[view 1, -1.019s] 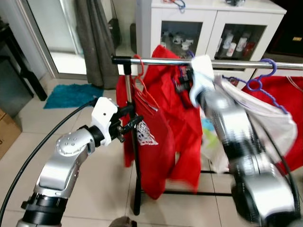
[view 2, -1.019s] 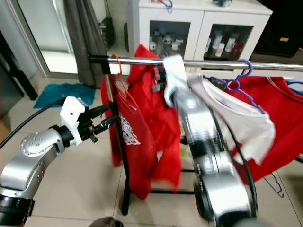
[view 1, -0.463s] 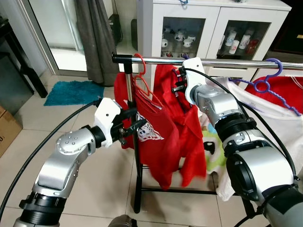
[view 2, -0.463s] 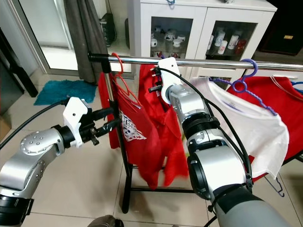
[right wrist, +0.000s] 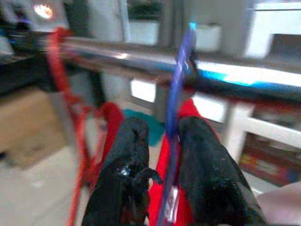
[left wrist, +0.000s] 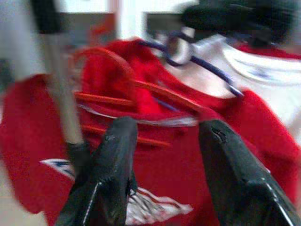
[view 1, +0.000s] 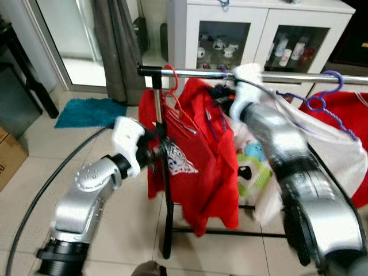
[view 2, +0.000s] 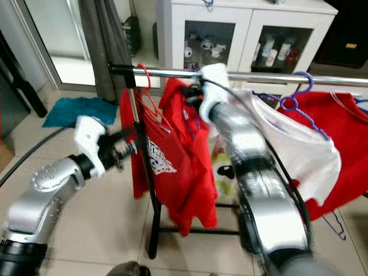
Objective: Hang hanger
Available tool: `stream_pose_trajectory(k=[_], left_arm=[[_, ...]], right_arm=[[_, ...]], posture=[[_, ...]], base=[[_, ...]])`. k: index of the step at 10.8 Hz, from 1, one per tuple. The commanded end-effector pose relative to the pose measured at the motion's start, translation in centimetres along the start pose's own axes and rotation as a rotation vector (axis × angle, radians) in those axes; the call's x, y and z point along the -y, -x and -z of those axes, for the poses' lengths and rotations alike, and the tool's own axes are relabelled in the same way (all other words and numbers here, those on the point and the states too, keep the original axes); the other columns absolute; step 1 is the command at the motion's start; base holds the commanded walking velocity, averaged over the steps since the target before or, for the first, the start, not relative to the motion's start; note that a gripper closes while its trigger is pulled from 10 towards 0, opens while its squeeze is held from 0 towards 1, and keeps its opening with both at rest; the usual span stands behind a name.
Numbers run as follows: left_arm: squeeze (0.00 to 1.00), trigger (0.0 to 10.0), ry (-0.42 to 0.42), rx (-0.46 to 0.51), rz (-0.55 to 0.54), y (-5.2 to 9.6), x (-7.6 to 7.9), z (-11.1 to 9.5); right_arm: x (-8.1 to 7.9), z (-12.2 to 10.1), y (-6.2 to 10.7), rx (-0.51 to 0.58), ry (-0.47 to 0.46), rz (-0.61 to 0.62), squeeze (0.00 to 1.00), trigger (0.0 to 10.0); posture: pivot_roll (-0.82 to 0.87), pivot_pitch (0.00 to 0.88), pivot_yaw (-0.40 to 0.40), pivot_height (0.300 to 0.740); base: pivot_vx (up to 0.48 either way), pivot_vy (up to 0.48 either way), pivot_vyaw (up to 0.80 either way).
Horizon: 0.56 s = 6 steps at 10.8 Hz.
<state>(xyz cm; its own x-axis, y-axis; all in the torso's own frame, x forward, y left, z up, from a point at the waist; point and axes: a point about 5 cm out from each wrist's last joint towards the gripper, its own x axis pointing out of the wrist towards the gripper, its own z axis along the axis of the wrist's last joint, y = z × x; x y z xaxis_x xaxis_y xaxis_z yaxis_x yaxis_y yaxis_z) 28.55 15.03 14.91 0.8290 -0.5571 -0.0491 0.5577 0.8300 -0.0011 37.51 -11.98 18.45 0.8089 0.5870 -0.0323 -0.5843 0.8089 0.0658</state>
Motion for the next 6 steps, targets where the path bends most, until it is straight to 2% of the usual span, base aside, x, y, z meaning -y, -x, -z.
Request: stream_pose_trajectory(k=[1,2,3,4,6], left_arm=[[0.0,10.0,0.003,0.014,-0.04,0.2,-0.4,-0.2],[0.0,10.0,-0.008,0.012,-0.068,0.0,-0.3,-0.2],[0.0,10.0,-0.018,0.014,-0.078,-0.1,-0.2,-0.3],[0.0,10.0,-0.023,0.029,-0.076,-0.4,0.3,-0.2],[0.0,10.0,-0.027,0.028,-0.079,-0.5,0.5,-0.1]], right_arm=[[-0.4,-0.7,0.4,0.032,0.01,-0.056,1.0,10.0],[-0.9,-0.2,3.4,0.072,0.08,-0.092,1.0,10.0],[-1.2,0.4,4.8,0.074,0.119,-0.096,1.0,10.0],[-1.3,1.1,6.8,0.059,0.093,-0.019,1.0,10.0],[-1.6,1.1,8.3,0.144,0.024,0.089,1.0,10.0]], posture=[[0.08,0.0,0.027,0.74],[0.07,0.0,0.032,0.74],[0.06,0.0,0.035,0.74],[0.06,0.0,0.037,0.74],[0.06,0.0,0.038,0.74]], base=[[0.0,0.0,0.0],[0.0,0.0,0.0],[0.0,-0.36,0.0],[0.0,-0.48,0.0],[0.0,-0.48,0.0]])
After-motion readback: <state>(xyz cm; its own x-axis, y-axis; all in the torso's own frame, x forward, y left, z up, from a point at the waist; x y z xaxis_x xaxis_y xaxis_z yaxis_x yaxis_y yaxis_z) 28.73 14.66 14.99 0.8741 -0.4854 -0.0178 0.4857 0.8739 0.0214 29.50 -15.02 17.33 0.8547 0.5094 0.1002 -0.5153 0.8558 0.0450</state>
